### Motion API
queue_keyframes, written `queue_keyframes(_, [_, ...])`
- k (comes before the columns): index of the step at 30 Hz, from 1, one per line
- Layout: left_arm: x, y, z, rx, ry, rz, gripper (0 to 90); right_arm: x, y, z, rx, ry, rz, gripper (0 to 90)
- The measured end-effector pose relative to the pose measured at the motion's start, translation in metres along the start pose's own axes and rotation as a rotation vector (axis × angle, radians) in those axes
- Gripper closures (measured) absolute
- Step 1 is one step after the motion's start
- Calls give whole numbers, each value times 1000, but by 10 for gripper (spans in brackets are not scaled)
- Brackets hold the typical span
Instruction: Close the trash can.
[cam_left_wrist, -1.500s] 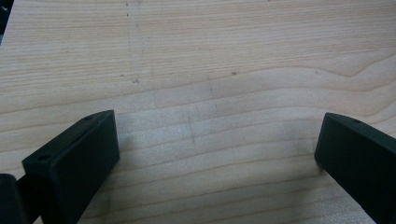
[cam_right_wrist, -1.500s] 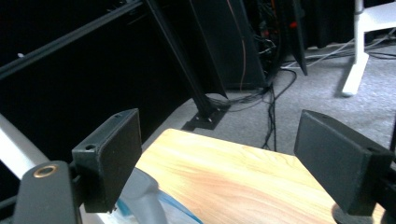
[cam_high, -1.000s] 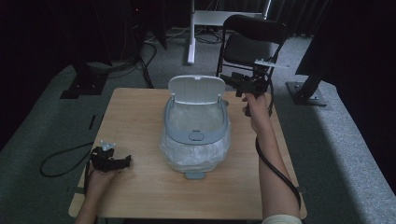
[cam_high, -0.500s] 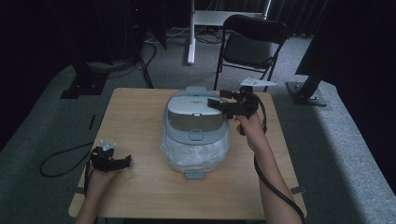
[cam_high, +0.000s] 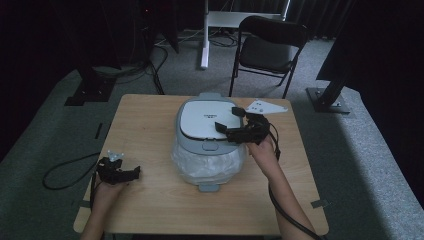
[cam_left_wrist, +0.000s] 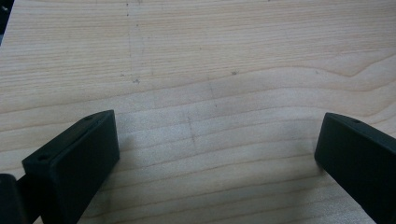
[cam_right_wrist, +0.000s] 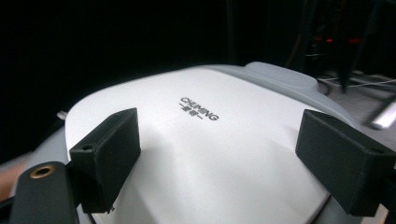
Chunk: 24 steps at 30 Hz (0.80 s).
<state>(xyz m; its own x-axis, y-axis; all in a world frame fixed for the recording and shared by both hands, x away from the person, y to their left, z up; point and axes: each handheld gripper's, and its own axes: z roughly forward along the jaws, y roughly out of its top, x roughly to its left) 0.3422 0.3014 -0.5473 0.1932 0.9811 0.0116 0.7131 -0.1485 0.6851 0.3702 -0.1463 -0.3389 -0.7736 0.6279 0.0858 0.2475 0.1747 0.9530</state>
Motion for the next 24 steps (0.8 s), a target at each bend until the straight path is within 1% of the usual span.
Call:
queue_keyframes(1, [0, 0, 0, 0, 0, 0, 7, 5, -2, 0, 17, -30, -36, 131])
queue_keyframes(2, [0, 0, 0, 0, 0, 0, 7, 7, -3, 1, 17, -38, -40, 123])
queue_keyframes(7, [0, 0, 0, 0, 0, 0, 7, 9, -1, 0, 34, -19, -56, 107])
queue_keyframes(12, [0, 0, 0, 0, 0, 0, 7, 7, -3, 1, 21, -6, -59, 106])
queue_keyframes(19, [0, 0, 0, 0, 0, 0, 7, 10, -3, 2, 19, -3, -68, 107])
queue_keyframes(24, [0, 0, 0, 0, 0, 0, 7, 12, -6, 2, -3, 2, -75, 108])
